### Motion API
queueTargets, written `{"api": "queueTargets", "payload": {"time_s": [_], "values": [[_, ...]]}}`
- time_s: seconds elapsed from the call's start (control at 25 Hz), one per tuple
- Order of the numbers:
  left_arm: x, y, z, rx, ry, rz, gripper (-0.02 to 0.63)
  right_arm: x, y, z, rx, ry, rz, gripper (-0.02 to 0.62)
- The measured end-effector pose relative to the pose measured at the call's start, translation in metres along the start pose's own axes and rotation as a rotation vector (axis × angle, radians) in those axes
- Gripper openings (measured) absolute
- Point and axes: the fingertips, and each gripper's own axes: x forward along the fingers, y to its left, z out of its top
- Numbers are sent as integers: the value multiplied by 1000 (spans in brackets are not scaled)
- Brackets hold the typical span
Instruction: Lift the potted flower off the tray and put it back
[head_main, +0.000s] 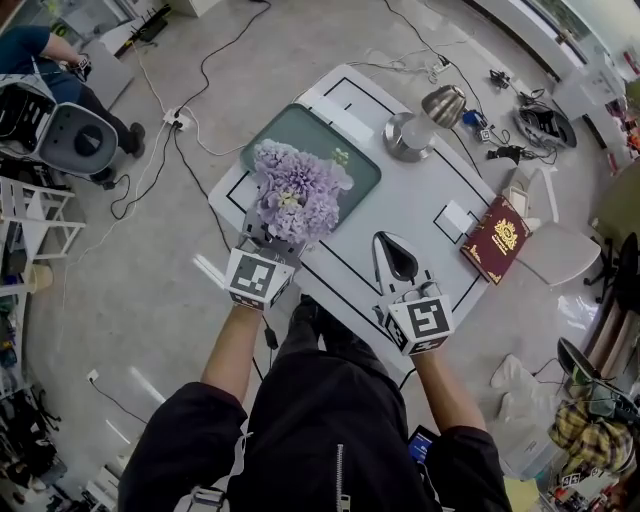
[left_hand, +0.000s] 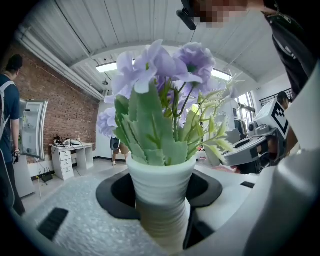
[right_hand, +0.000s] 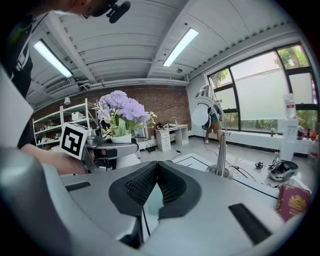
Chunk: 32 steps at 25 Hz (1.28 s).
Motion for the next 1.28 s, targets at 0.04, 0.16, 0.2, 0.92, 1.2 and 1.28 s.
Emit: {"api": "queueTargets", "payload": {"time_s": [0.04,0.16,0.2,0.92,1.2,1.28], "values": [[4,4,-1,3,0,-2,232,2,-2,0,3,3,-4,8],[19,16,-3,17,-6,4,232,8,-7,-1,9,13,-13,8],[23,21,-4,20,-8,11,232,10,-9,-1,12,16,-17,8],[121,74,-40,19,-13,12,232,28,-57,-17,69,80,-101,8],[143,89,-62,11,-6,14,232,33,-65,-29,88,107,-115,8],[146,93,-67,6,-10,23,232,33,-67,-33,90,118,-119,8]]}}
